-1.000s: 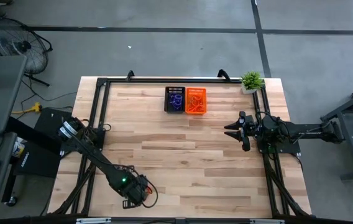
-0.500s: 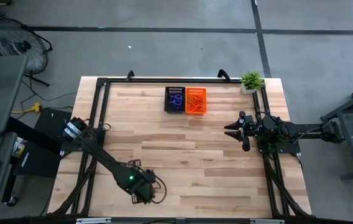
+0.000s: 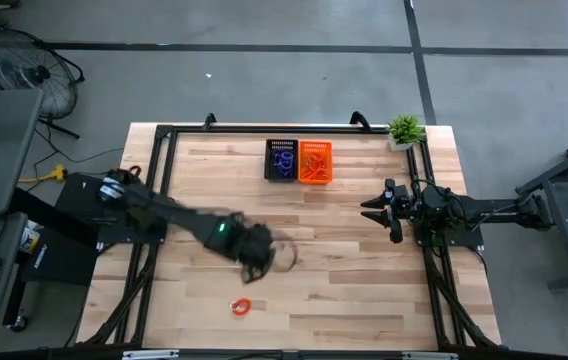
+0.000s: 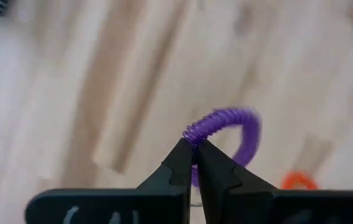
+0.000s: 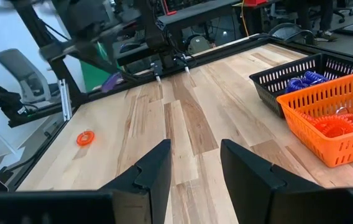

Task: Sort spring keychains
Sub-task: Put the purple spring keychain in the black bin

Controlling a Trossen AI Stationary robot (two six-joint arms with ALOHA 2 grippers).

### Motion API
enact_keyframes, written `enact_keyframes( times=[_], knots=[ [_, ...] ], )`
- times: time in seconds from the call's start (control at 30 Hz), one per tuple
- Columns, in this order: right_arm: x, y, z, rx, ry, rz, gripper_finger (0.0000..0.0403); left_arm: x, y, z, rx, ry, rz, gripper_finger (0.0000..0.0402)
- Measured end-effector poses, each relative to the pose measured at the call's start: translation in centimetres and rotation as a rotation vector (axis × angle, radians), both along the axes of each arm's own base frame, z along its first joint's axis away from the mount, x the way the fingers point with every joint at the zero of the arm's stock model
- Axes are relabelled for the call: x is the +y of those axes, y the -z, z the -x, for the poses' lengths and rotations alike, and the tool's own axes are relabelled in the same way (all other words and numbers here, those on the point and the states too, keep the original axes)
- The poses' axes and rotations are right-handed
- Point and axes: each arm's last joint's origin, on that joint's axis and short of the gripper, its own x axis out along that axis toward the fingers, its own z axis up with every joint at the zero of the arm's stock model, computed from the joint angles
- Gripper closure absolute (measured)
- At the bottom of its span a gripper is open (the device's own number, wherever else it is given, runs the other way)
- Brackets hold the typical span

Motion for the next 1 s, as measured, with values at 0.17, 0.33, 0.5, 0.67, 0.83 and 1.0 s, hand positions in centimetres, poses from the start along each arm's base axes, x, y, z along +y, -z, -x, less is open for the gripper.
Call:
enact_keyframes(
  times=[0.17, 0.33, 0.5, 0.67, 0.83, 1.0],
  knots=[
    [0.0, 0.0, 0.0, 0.000, 0.000, 0.000, 0.0269, 5.6, -1.2, -1.9, -0.019, -0.086, -0.018, 0.0394],
    [0.0, 0.0, 0.0, 0.000, 0.000, 0.000, 0.0269, 11.9, -2.3, -2.8, -0.037, -0.153, -0.041, 0.0394],
    [0.0, 0.0, 0.0, 0.000, 0.000, 0.000, 0.0269, 18.5, -3.1, -2.8, -0.092, -0.257, -0.028, 0.0393],
    [0.0, 0.0, 0.0, 0.000, 0.000, 0.000, 0.0269, 24.3, -3.0, -2.4, -0.171, -0.394, -0.004, 0.0393],
    [0.0, 0.0, 0.0, 0.000, 0.000, 0.000, 0.0269, 28.0, -1.6, -2.8, -0.213, -0.505, 0.073, 0.0393],
    [0.0, 0.0, 0.0, 0.000, 0.000, 0.000, 0.0269, 30.0, -0.4, -4.2, -0.212, -0.550, 0.132, 0.0392]
  ],
)
